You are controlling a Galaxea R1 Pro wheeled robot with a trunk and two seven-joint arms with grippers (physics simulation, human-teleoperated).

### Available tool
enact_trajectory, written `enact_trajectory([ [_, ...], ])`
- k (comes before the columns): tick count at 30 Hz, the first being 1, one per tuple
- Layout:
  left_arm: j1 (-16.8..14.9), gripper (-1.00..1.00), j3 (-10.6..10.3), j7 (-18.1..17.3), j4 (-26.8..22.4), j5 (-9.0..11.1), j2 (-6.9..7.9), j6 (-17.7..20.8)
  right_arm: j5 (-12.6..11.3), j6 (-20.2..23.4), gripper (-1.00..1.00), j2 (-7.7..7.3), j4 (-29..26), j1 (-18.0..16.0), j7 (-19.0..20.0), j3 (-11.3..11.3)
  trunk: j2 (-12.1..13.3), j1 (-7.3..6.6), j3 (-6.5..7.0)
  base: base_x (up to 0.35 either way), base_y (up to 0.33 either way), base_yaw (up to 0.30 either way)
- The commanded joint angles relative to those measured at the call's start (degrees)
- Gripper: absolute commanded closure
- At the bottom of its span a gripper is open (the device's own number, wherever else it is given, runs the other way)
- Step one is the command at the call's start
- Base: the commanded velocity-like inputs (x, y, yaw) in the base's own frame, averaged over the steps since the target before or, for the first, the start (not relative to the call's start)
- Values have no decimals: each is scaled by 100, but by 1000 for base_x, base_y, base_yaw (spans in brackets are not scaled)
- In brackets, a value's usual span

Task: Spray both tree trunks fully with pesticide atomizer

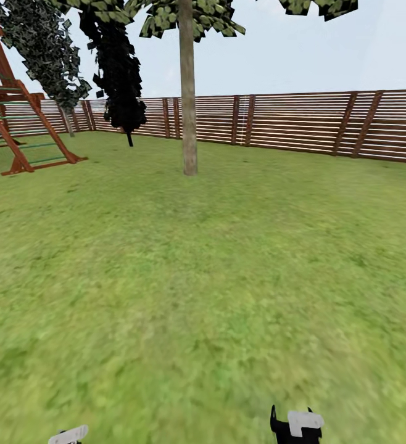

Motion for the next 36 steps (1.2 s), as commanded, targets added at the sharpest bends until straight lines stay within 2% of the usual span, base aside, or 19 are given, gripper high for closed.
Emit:
enact_trajectory([
  [1,-3,100,25,-1,6,-30,-1,-21,37,7,-100,2,6,-4,-60,25,-2,2,-5,339,0,0],
  [5,-5,100,24,-4,3,-30,-1,-21,45,7,-100,-1,24,-4,-57,25,-2,2,-5,339,0,0],
  [10,-6,100,23,-4,1,-30,-1,-21,70,-8,-100,-9,330,-4,-43,41,-2,2,-5,339,0,0],
  [36,-4,100,24,-3,6,-30,-3,-21,63,-1,-100,-1,348,-4,-51,51,-2,2,-5,339,0,0],
])
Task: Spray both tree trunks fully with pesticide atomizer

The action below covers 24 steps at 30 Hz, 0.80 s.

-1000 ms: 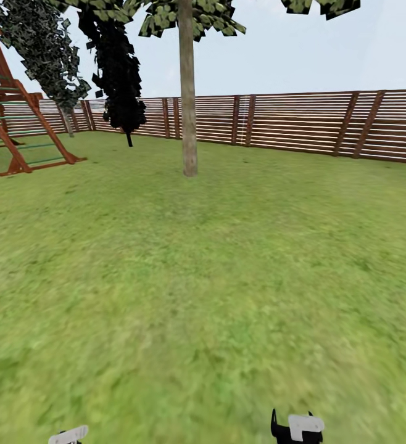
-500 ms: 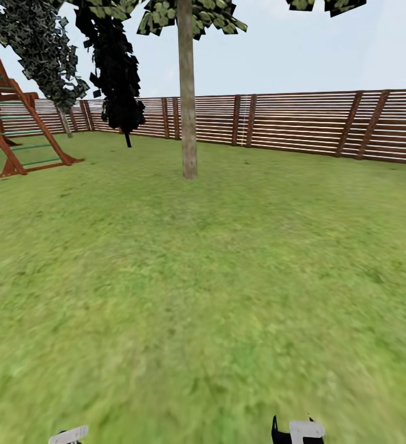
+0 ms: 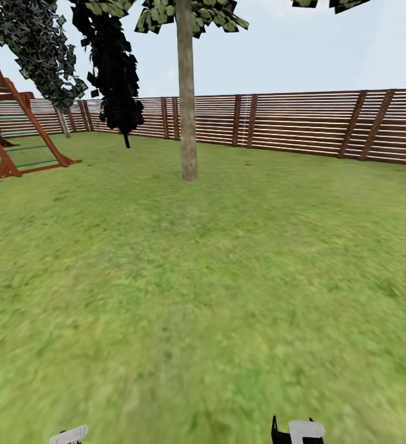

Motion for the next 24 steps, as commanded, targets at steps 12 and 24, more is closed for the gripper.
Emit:
enact_trajectory([
  [12,-5,100,27,0,7,-31,0,-21,37,8,-100,1,8,-4,-60,27,-2,2,-5,339,0,0],
  [24,-4,100,29,-2,4,-34,0,-21,37,8,-100,1,14,-4,-60,27,-2,2,-5,339,0,0],
])
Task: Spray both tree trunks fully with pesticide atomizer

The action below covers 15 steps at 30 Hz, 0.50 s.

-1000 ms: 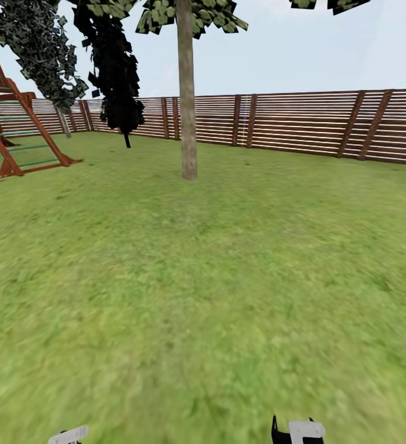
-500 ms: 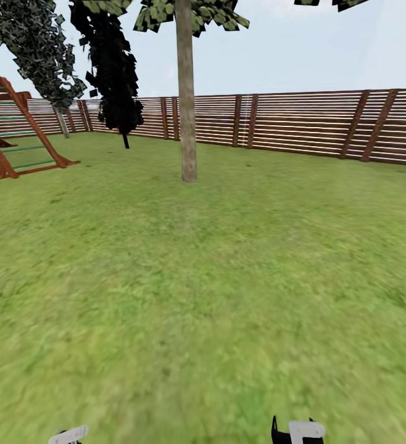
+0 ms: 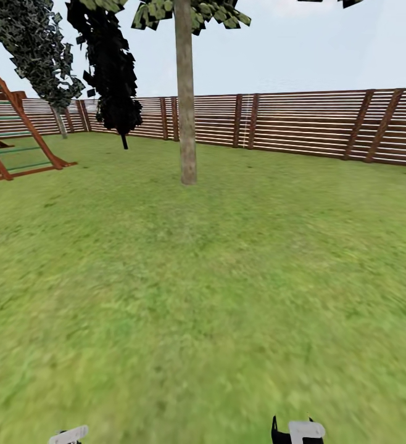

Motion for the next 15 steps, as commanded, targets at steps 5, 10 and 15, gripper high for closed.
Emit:
enact_trajectory([
  [5,-7,100,24,-2,9,-34,-1,-21,37,8,-100,1,6,-4,-60,27,-2,2,-5,339,0,0],
  [10,-9,100,22,3,7,-32,-1,-21,37,8,-100,1,6,-4,-60,27,-2,2,-5,339,0,0],
  [15,-7,100,23,2,7,-34,-1,-21,37,8,-100,1,6,-4,-60,27,-2,2,-5,339,0,0],
])
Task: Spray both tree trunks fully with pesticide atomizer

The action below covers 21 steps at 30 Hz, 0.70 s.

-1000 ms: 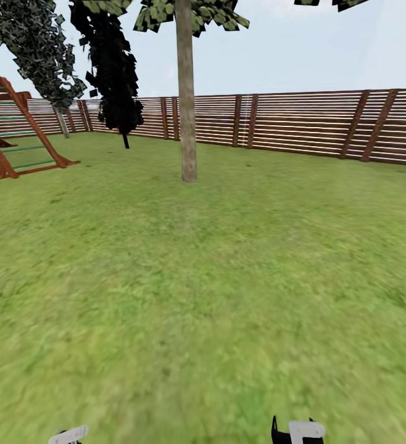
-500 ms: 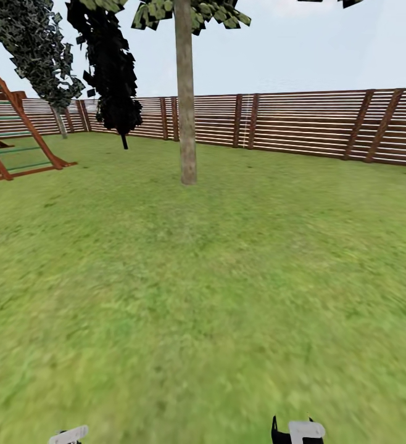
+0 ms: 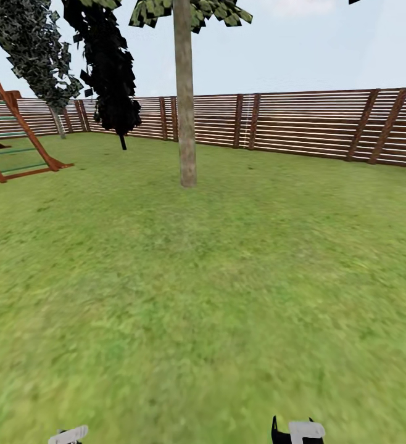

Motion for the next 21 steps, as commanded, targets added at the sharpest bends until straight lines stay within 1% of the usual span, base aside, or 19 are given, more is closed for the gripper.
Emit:
enact_trajectory([
  [1,-7,100,25,-3,5,-30,-1,-21,37,8,-100,1,6,-4,-60,27,-2,2,-5,339,0,0],
  [21,-3,100,24,-6,5,-31,-1,-21,37,8,-100,1,6,-4,-60,27,-2,2,-5,339,0,0],
])
